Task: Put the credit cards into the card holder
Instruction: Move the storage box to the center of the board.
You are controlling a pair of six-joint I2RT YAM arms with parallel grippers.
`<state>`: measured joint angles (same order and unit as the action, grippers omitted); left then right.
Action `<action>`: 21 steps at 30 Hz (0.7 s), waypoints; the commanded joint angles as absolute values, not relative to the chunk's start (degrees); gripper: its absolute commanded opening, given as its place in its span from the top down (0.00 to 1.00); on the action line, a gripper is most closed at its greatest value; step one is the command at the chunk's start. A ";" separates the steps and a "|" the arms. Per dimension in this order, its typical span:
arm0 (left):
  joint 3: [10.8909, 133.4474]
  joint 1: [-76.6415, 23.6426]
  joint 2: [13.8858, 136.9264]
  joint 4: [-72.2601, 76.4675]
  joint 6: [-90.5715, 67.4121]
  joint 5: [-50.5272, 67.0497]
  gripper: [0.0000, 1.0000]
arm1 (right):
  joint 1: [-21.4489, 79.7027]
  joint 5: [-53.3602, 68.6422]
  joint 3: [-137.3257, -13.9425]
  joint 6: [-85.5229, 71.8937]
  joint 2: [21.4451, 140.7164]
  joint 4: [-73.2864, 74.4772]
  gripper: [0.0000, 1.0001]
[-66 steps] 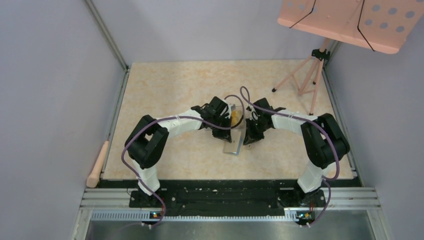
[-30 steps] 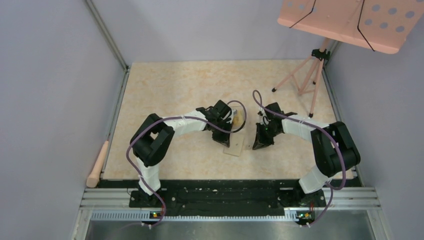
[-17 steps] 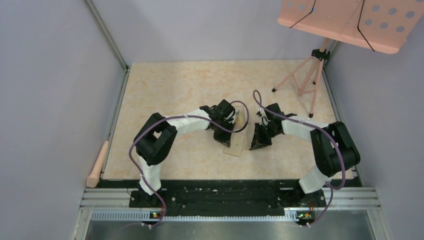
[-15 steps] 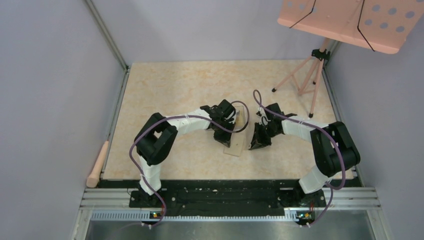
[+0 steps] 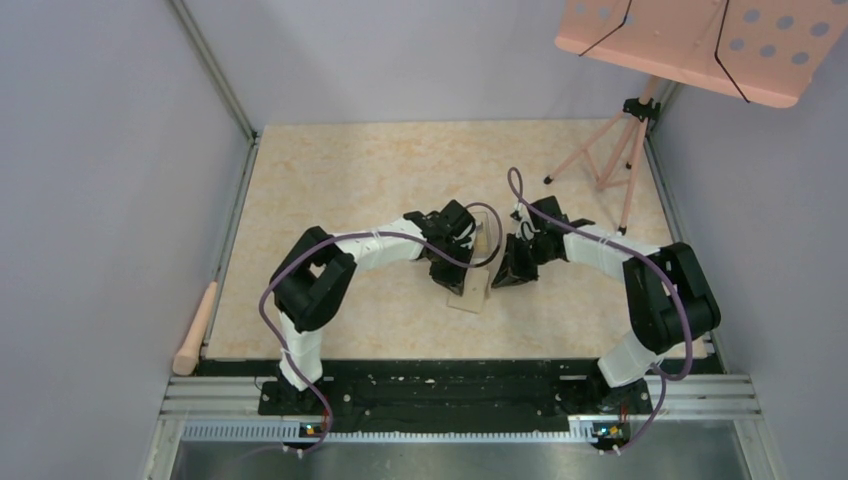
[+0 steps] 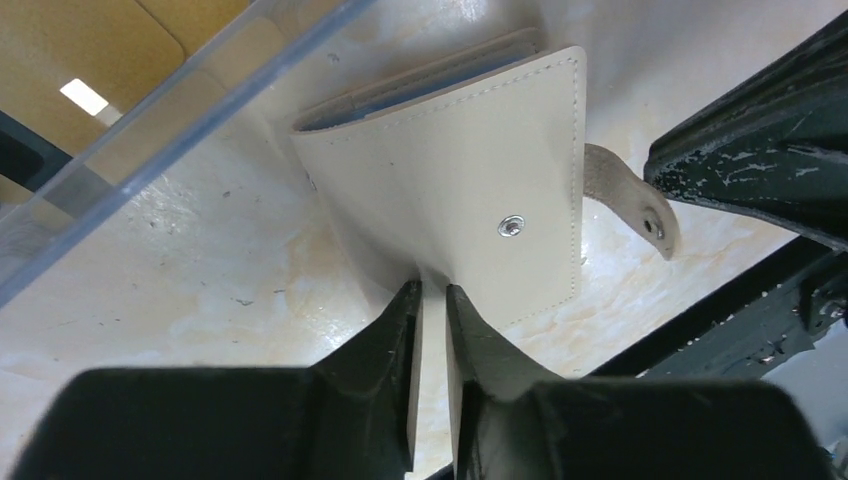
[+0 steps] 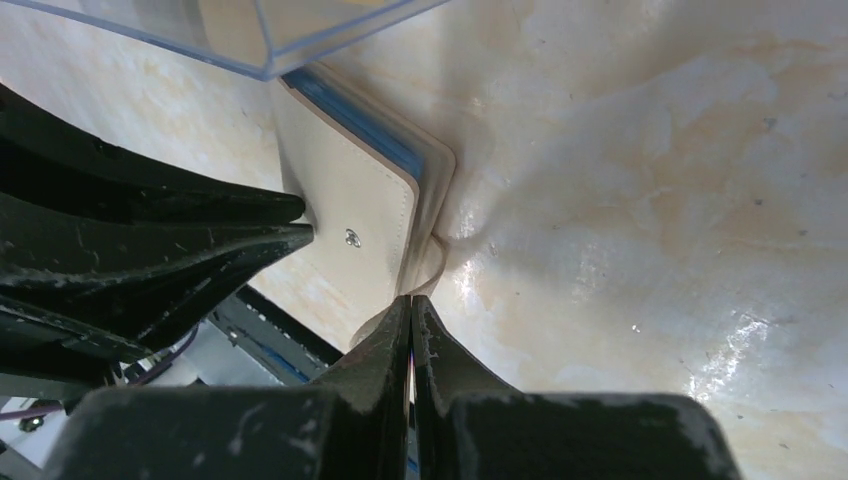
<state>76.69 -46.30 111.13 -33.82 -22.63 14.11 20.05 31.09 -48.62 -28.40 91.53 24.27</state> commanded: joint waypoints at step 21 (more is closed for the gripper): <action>72.41 -32.56 108.96 -19.22 -29.08 23.73 0.67 | 19.39 31.52 -54.26 -29.26 91.61 21.52 0.59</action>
